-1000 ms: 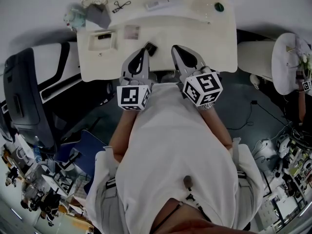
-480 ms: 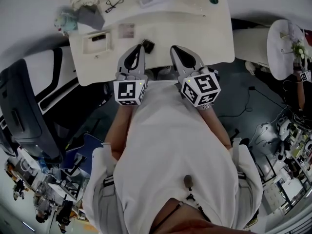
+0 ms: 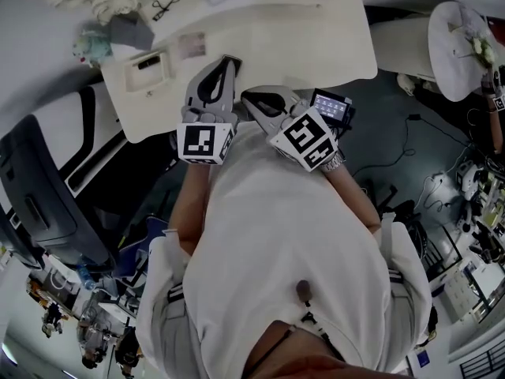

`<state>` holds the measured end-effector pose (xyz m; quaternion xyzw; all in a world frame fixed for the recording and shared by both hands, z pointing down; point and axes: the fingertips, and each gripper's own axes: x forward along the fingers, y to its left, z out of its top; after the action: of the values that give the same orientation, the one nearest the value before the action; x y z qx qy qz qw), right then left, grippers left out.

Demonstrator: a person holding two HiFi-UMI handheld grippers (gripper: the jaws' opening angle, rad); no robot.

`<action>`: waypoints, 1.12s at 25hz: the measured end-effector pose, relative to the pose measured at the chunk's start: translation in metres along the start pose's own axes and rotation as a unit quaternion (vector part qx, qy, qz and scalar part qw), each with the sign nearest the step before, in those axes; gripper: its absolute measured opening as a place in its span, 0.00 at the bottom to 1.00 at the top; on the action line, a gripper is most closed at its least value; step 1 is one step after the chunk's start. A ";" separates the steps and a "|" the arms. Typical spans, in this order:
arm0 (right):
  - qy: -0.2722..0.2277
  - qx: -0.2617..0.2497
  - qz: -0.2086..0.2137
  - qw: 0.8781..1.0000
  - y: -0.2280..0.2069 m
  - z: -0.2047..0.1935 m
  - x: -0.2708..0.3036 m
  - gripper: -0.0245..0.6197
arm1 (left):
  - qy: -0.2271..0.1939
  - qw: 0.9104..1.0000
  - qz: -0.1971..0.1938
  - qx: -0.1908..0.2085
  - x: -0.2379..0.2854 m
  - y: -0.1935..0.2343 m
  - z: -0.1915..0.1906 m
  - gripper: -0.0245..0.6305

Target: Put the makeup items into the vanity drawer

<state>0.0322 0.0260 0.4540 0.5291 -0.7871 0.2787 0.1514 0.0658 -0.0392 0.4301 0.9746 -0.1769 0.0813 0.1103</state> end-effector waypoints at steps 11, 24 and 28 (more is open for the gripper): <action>-0.090 0.105 -0.126 0.982 -0.061 0.004 -0.044 0.05 | 0.216 0.976 0.026 0.029 0.013 0.032 -0.161 0.31; -0.078 0.133 -0.186 0.970 -0.080 -0.018 -0.069 0.05 | 0.320 0.947 0.012 0.037 0.037 0.036 -0.246 0.57; -0.080 0.145 -0.203 0.965 -0.085 -0.023 -0.076 0.05 | 0.361 0.932 0.012 0.028 0.037 0.039 -0.269 0.61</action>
<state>0.1391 0.0723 0.4557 0.7148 -0.6236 0.3101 0.0636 0.0532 -0.0214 0.7038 0.8803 -0.1345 0.4335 0.1385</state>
